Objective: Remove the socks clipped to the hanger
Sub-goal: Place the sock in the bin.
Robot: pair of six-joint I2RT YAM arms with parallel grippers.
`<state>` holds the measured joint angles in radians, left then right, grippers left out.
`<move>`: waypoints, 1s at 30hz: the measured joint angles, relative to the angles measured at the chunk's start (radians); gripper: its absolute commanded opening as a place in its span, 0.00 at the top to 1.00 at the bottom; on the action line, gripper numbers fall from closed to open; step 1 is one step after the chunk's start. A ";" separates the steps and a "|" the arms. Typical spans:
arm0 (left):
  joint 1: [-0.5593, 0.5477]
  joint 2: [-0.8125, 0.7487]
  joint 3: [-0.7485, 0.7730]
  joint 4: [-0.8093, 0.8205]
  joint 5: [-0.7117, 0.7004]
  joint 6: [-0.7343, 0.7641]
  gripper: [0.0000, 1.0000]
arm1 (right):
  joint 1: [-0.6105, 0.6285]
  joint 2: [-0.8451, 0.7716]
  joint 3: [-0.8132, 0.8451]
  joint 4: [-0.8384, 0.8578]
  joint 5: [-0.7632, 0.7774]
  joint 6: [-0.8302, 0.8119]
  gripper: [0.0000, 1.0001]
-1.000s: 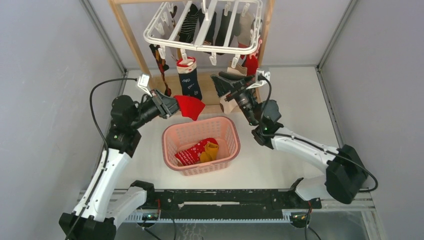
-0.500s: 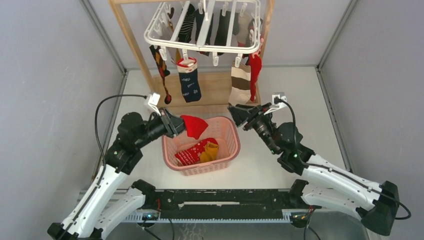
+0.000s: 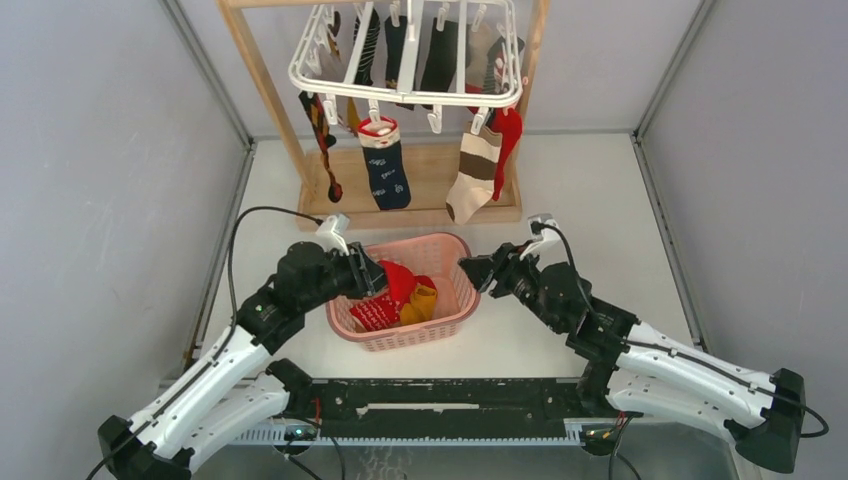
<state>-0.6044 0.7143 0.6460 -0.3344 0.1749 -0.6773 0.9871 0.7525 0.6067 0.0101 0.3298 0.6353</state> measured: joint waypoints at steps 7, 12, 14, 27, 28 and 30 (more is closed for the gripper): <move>-0.022 0.063 -0.012 -0.002 -0.069 0.015 0.38 | 0.028 -0.010 -0.003 -0.090 0.036 0.004 0.44; -0.029 0.092 -0.012 -0.005 -0.107 0.034 0.00 | 0.029 -0.049 -0.027 -0.116 0.062 0.004 0.44; -0.031 0.099 -0.012 -0.007 -0.121 0.039 0.00 | 0.029 -0.069 -0.041 -0.126 0.070 0.005 0.43; -0.070 0.034 -0.002 -0.058 -0.154 0.041 0.00 | 0.019 -0.121 -0.066 -0.164 0.103 0.006 0.43; -0.074 0.026 0.005 -0.068 -0.154 0.042 0.00 | 0.014 -0.126 -0.066 -0.171 0.103 0.005 0.43; -0.079 0.015 0.023 -0.089 -0.154 0.048 0.00 | 0.001 -0.142 -0.066 -0.190 0.100 0.003 0.41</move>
<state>-0.6838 0.7292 0.6689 -0.4232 0.0204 -0.6289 0.9878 0.6109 0.5407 -0.1802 0.4297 0.6388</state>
